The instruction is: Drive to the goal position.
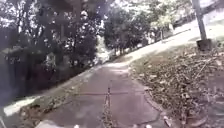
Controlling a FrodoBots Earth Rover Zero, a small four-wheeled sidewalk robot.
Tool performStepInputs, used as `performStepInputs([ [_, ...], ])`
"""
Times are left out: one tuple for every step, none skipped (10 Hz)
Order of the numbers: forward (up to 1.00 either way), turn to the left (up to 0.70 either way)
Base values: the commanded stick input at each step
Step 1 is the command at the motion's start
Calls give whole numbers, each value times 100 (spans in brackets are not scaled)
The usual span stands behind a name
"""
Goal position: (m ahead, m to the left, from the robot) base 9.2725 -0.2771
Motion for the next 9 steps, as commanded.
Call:
performStepInputs([
  [100,0],
  [100,0],
  [100,0],
  [100,0],
  [100,0],
  [100,0],
  [100,0],
  [100,0],
  [100,0],
])
